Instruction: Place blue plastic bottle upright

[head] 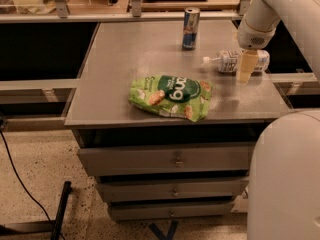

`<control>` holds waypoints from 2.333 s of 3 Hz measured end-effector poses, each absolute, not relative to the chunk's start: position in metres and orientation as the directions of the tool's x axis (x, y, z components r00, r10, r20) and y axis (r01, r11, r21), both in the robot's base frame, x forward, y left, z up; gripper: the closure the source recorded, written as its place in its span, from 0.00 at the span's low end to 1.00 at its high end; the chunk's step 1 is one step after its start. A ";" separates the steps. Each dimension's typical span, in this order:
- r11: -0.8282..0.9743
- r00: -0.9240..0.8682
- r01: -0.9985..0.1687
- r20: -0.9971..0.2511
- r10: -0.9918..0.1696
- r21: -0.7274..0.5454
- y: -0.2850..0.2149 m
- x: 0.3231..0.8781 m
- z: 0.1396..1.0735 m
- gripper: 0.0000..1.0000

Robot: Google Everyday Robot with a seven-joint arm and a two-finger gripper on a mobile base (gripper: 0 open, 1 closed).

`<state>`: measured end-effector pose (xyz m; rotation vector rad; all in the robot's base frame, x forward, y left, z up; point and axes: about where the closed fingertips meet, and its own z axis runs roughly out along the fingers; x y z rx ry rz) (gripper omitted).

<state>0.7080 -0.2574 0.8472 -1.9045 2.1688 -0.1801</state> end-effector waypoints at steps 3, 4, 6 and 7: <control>0.147 -0.117 -0.964 -0.143 -0.983 -0.220 -0.243 0.694 0.835 0.65; 0.135 -0.109 -0.971 -0.133 -0.985 -0.199 -0.234 0.685 0.837 0.87; 0.197 -0.148 -0.971 -0.307 -0.940 -0.135 -0.220 0.662 0.871 1.00; 0.206 -0.118 -0.970 -0.490 -0.864 -0.129 -0.211 0.646 0.909 1.00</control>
Offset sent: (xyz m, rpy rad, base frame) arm -0.0211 0.0131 -0.0104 0.0552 0.0377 -0.0126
